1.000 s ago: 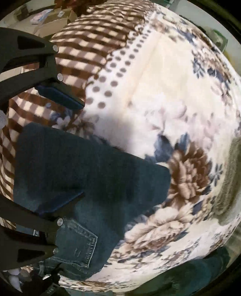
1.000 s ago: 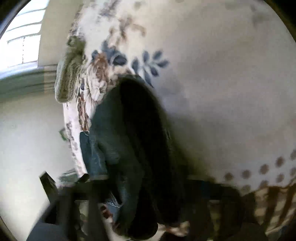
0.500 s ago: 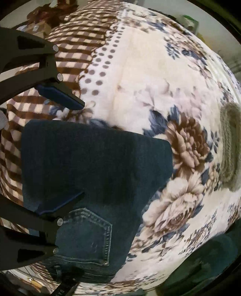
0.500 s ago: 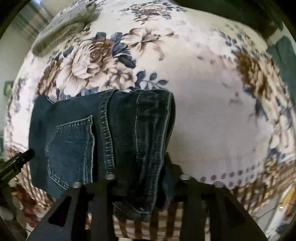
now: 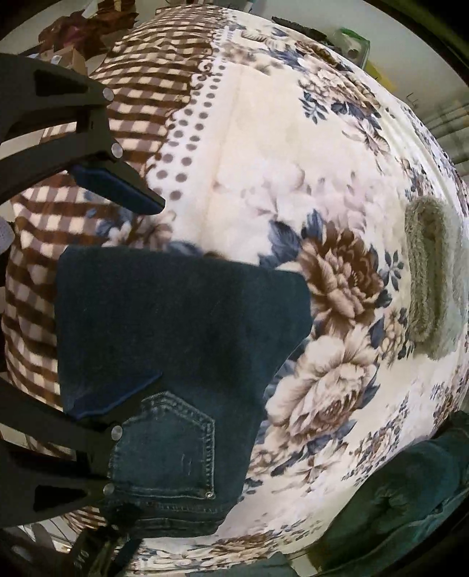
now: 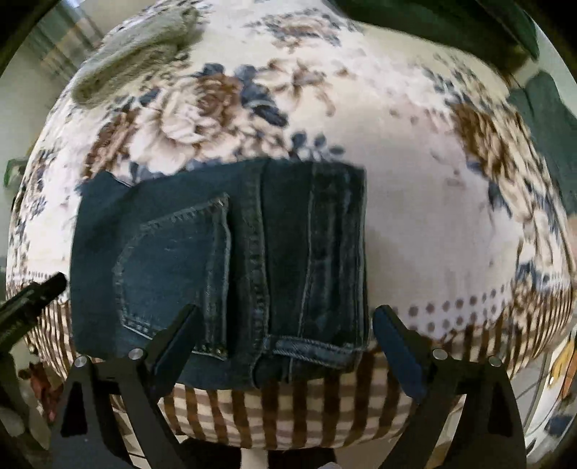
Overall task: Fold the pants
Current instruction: 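Lower the waistband onto the folded jeans and open the left tool, then grasp the folded jeans edge with the right tool while the left tool grasps the opposite end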
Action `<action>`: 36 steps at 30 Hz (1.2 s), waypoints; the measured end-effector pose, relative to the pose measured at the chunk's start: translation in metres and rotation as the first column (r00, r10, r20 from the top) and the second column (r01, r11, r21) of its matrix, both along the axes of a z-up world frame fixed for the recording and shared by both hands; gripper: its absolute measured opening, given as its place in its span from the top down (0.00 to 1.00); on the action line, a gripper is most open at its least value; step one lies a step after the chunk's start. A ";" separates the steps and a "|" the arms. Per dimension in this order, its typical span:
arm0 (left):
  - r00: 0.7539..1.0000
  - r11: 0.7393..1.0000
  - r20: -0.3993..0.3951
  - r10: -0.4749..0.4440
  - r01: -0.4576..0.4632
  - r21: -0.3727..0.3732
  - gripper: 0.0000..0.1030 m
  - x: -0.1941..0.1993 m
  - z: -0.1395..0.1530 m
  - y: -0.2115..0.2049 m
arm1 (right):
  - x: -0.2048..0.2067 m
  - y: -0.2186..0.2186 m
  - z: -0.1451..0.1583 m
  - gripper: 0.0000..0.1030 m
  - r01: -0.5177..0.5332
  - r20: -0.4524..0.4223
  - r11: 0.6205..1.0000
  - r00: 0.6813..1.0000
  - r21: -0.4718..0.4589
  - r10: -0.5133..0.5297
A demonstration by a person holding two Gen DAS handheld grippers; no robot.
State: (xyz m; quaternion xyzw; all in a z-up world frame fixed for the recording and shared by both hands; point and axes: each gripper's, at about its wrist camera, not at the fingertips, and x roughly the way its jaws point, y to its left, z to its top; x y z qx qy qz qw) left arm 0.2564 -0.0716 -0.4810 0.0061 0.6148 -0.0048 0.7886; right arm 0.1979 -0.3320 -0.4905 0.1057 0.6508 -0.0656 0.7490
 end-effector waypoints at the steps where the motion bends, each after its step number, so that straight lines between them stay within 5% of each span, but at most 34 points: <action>1: 1.000 1.000 -0.001 0.003 -0.003 0.002 0.16 0.001 -0.001 0.002 | -0.003 -0.004 -0.007 0.06 0.038 -0.019 0.999 0.999 0.000 -0.038; 4: 1.000 1.000 -0.010 0.016 -0.016 0.004 0.16 0.005 -0.005 0.010 | -0.013 -0.020 -0.032 0.06 0.151 -0.089 0.989 0.985 0.009 -0.150; 6: 1.000 1.000 -0.015 0.025 -0.025 0.009 0.16 0.008 -0.008 0.016 | -0.020 -0.036 -0.053 0.06 0.265 -0.135 0.956 0.959 0.124 -0.248; 9: 0.999 1.000 -0.018 0.029 -0.029 0.013 0.16 0.011 -0.012 0.021 | -0.035 -0.059 -0.085 0.08 0.464 -0.224 0.817 0.885 0.342 -0.409; 10: 0.999 0.999 -0.018 0.030 -0.030 0.013 0.16 0.013 -0.012 0.023 | -0.039 -0.064 -0.091 0.13 0.503 -0.235 0.768 0.865 0.396 -0.444; 11: 0.999 0.999 -0.018 0.030 -0.030 0.013 0.16 0.013 -0.013 0.024 | -0.042 -0.065 -0.094 0.36 0.515 -0.231 0.733 0.857 0.444 -0.461; 12: 0.999 0.999 -0.018 0.031 -0.031 0.012 0.16 0.015 -0.014 0.026 | -0.043 -0.065 -0.092 0.46 0.512 -0.219 0.722 0.857 0.466 -0.466; 15: 0.999 0.999 -0.024 0.033 -0.033 0.007 0.16 0.019 -0.014 0.030 | -0.048 -0.056 -0.071 0.62 0.496 -0.167 0.761 0.865 0.418 -0.473; 19: 0.999 0.999 -0.030 0.034 -0.034 0.001 0.16 0.025 -0.014 0.035 | -0.044 -0.050 -0.045 0.65 0.424 -0.112 0.856 0.905 0.297 -0.409; 25: 0.996 0.992 -0.061 0.062 -0.068 -0.107 0.16 0.053 -0.021 0.040 | -0.032 -0.056 -0.063 0.61 0.437 -0.176 0.846 0.899 0.305 -0.401; 29: 0.995 0.976 -0.079 0.054 -0.069 -0.204 0.16 0.090 -0.034 0.034 | -0.037 -0.064 -0.067 0.41 0.412 -0.184 0.844 0.911 0.343 -0.369; 31: 0.992 0.970 -0.120 0.031 -0.059 -0.236 0.16 0.110 -0.051 0.028 | -0.041 -0.069 -0.070 0.40 0.402 -0.185 0.839 0.915 0.367 -0.358; 33: 0.991 0.959 -0.135 0.012 -0.049 -0.278 0.33 0.122 -0.065 0.024 | -0.044 -0.075 -0.071 0.40 0.402 -0.183 0.827 0.916 0.393 -0.358; 34: 0.991 0.956 -0.135 0.009 -0.048 -0.289 0.70 0.126 -0.070 0.024 | -0.045 -0.073 -0.071 0.40 0.400 -0.173 0.828 0.916 0.394 -0.361; 36: 0.986 0.954 -0.162 0.027 -0.074 -0.290 0.76 0.135 -0.082 0.030 | -0.044 -0.069 -0.068 0.42 0.384 -0.159 0.845 0.923 0.372 -0.350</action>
